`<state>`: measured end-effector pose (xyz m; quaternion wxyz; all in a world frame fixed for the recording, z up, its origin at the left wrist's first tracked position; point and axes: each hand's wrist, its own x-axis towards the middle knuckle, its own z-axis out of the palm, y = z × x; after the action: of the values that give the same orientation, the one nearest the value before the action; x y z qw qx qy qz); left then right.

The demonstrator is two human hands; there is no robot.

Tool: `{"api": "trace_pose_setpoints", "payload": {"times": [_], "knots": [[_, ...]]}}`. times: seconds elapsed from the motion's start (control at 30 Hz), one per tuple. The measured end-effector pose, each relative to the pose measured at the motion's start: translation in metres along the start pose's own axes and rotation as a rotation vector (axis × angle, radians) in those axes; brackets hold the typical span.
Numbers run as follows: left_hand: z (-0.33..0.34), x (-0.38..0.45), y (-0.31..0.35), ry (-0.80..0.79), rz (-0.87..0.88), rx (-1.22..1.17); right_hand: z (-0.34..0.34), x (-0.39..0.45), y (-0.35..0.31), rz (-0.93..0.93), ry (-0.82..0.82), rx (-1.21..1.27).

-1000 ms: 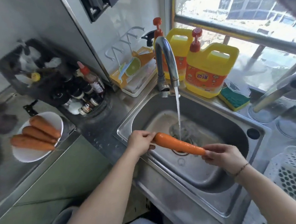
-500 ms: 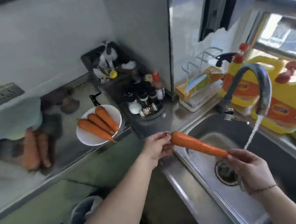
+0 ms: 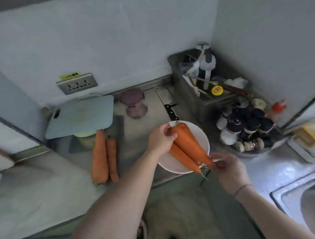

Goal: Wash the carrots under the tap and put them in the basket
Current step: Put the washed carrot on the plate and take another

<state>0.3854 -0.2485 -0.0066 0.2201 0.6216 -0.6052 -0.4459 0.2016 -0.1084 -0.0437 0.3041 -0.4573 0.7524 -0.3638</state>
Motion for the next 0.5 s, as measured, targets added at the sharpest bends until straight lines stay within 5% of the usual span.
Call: {"api": "trace_pose_setpoints", "payload": {"times": [0.27, 0.5], "knots": [[0.015, 0.061, -0.001, -0.040, 0.008, 0.312, 0.024, 0.037, -0.014, -0.140, 0.011, -0.339], [0.012, 0.061, -0.004, -0.004, 0.065, 0.334, 0.018, 0.042, -0.016, -0.134, -0.231, -0.583]]}}
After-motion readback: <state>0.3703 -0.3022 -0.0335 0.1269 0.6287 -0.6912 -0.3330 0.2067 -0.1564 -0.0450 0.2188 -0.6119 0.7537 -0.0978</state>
